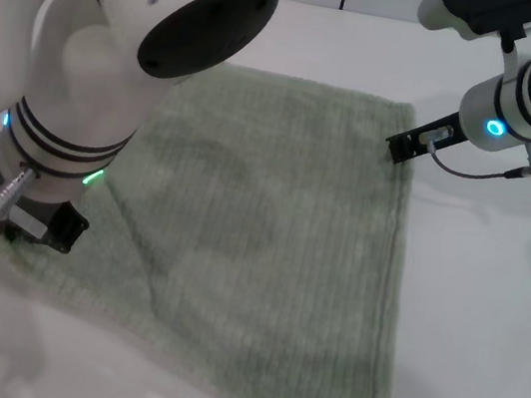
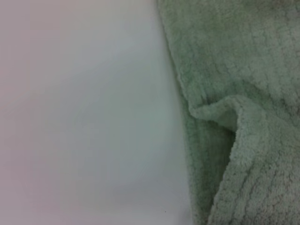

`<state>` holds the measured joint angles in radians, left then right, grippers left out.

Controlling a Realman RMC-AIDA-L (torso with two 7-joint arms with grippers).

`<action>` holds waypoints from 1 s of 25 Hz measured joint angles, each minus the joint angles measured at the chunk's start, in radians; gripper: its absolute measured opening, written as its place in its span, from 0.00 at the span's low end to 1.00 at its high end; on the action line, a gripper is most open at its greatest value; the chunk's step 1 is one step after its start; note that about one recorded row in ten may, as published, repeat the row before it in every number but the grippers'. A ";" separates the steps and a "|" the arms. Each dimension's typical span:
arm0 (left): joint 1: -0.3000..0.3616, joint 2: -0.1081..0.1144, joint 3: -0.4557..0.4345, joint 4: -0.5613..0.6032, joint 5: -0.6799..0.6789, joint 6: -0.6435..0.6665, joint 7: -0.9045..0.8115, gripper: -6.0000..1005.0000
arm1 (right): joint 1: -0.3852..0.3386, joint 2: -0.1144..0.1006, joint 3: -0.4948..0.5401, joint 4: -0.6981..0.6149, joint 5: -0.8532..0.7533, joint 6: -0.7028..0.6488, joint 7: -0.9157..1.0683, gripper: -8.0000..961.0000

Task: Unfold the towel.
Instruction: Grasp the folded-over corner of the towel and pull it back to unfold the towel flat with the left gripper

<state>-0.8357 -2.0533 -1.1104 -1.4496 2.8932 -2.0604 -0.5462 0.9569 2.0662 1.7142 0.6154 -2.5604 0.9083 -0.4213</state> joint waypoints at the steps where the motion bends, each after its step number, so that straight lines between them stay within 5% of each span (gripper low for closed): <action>1: 0.000 0.000 0.000 0.000 0.000 0.000 0.000 0.12 | 0.001 0.000 -0.001 0.000 0.000 0.000 -0.003 0.01; 13: 0.016 0.035 0.100 0.088 0.000 0.009 -0.142 0.13 | 0.003 0.000 -0.001 0.002 0.000 0.008 -0.020 0.01; 19: 0.018 0.047 0.131 0.097 0.000 0.029 -0.166 0.36 | 0.002 0.000 -0.001 0.007 0.000 0.005 -0.021 0.01; 22: 0.000 0.071 0.167 0.083 0.000 0.079 -0.179 0.44 | -0.018 0.000 0.002 0.058 0.000 -0.011 -0.033 0.01; 24: -0.087 0.158 0.284 0.135 0.001 0.214 -0.209 0.49 | -0.054 0.000 0.007 0.153 0.000 -0.047 -0.047 0.01; 25: -0.087 0.158 0.284 0.135 0.001 0.214 -0.209 0.52 | -0.068 -0.001 0.007 0.188 0.000 -0.060 -0.048 0.01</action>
<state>-0.9225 -1.8953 -0.8267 -1.3150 2.8947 -1.8466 -0.7554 0.8887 2.0657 1.7213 0.8032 -2.5605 0.8485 -0.4694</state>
